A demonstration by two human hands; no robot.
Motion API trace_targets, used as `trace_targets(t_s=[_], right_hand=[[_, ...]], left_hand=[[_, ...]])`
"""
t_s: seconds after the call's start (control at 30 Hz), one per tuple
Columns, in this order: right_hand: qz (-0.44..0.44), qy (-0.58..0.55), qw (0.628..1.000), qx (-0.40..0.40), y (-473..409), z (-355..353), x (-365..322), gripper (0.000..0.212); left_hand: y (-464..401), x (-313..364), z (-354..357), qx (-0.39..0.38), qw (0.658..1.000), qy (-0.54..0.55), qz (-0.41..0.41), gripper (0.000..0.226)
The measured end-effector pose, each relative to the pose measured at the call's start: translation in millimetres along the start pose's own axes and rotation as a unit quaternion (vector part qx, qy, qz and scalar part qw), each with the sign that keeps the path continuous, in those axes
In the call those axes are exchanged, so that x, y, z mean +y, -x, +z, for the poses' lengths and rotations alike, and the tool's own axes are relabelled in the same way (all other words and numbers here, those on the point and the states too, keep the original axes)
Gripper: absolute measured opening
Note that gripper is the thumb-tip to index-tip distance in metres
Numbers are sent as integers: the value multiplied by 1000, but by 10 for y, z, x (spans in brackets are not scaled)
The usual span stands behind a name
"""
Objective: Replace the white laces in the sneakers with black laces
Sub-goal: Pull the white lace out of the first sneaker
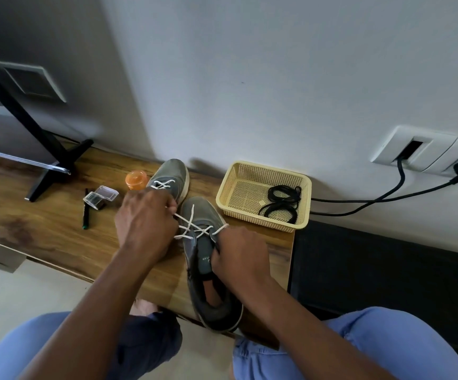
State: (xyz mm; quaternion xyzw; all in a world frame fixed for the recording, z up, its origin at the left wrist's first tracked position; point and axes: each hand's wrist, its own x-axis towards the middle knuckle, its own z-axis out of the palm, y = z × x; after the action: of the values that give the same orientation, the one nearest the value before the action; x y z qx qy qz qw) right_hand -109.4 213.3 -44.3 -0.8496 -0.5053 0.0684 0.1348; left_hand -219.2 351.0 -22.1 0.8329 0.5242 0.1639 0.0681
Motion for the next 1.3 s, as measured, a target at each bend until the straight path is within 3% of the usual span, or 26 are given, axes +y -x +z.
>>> trace_targets(t_s=[0.13, 0.27, 0.5, 0.7, 0.8, 0.93, 1.03, 1.17, 1.3], right_hand=[[-5, -12, 1000, 17, 14, 10, -11, 9], [-5, -15, 1000, 13, 1, 25, -6, 11], [-7, -3, 1000, 8, 25, -6, -33, 14], [9, 3, 1000, -15, 9, -13, -24, 14], [10, 2, 1000, -18, 13, -11, -36, 15], [11, -14, 1000, -10, 5, -2, -29, 17], [3, -15, 1000, -17, 8, -27, -28, 16], [12, -6, 1000, -9, 20, -40, -51, 15], [19, -2, 1000, -6, 3, -41, -66, 15]], left_hand=[[24, 37, 16, -38, 997, -11, 60, 32], [181, 238, 99, -136, 978, -31, 158, 26], [187, 217, 173, -125, 988, -12, 94, 9], [35, 36, -27, -6, 997, -73, -39, 5], [37, 43, -19, -30, 998, -46, 6, 18], [144, 183, 68, -139, 981, -14, 137, 27], [196, 217, 162, -151, 978, -37, 140, 23], [127, 150, 181, -146, 982, 14, 120, 8], [146, 123, 187, -147, 982, 31, 114, 8]])
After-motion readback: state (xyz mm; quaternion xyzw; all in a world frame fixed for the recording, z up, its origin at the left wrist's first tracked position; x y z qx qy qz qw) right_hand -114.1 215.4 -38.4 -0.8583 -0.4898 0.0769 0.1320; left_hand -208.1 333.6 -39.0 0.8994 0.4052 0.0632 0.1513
